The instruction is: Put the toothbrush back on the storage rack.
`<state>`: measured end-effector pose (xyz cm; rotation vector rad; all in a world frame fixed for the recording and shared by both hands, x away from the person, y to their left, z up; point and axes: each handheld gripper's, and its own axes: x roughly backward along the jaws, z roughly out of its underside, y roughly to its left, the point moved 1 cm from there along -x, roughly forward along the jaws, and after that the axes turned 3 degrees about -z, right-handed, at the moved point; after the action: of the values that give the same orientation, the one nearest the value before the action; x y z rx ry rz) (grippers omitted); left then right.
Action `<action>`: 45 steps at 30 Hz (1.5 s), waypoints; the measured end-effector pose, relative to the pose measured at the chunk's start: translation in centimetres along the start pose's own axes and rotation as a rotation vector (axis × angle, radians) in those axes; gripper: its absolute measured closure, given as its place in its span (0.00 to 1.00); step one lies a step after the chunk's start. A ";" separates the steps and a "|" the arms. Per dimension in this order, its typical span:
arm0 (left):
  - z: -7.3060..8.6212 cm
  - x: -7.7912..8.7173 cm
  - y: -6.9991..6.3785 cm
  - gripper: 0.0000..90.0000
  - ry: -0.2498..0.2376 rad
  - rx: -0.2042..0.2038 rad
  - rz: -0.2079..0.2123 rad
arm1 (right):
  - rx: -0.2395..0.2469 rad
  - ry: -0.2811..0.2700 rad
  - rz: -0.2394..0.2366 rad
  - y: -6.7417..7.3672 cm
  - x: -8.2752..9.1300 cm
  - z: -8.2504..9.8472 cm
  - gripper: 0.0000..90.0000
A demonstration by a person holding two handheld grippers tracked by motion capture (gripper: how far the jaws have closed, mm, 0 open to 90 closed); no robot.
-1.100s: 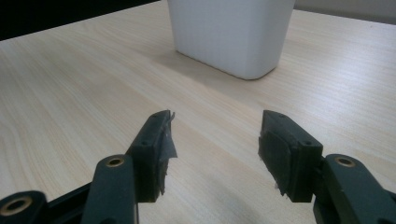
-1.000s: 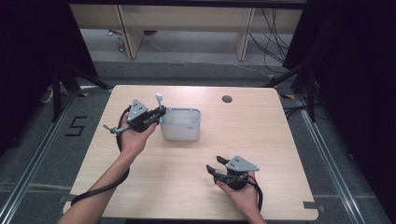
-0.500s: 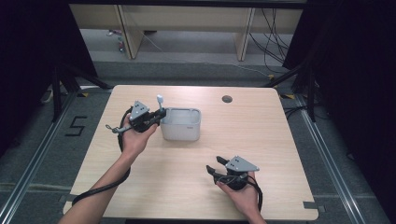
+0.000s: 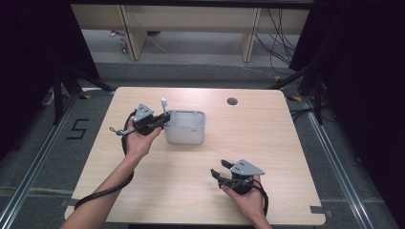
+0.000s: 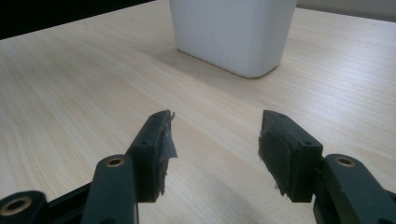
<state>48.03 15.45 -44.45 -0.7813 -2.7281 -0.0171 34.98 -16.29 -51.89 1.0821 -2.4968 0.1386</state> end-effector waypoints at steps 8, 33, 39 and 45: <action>0.2 -0.2 0.0 0.92 0.022 0.012 0.001 | 0.003 -0.007 -0.005 -0.1 -0.1 0.0 0.50; 1.5 3.4 0.6 0.47 0.002 -0.009 -0.039 | -0.013 0.015 -0.007 0.1 0.0 0.1 0.49; 2.5 5.2 0.5 0.41 -0.002 -0.008 -0.052 | -0.015 0.002 -0.009 0.1 -0.1 0.1 0.49; 4.0 7.2 0.0 0.39 -0.017 -0.004 -0.054 | 0.013 -0.011 0.008 -0.1 0.0 0.1 0.49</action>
<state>41.06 19.51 -46.14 -0.7116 -2.7650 -0.0276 35.03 -16.33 -51.96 1.0806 -2.5139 0.1515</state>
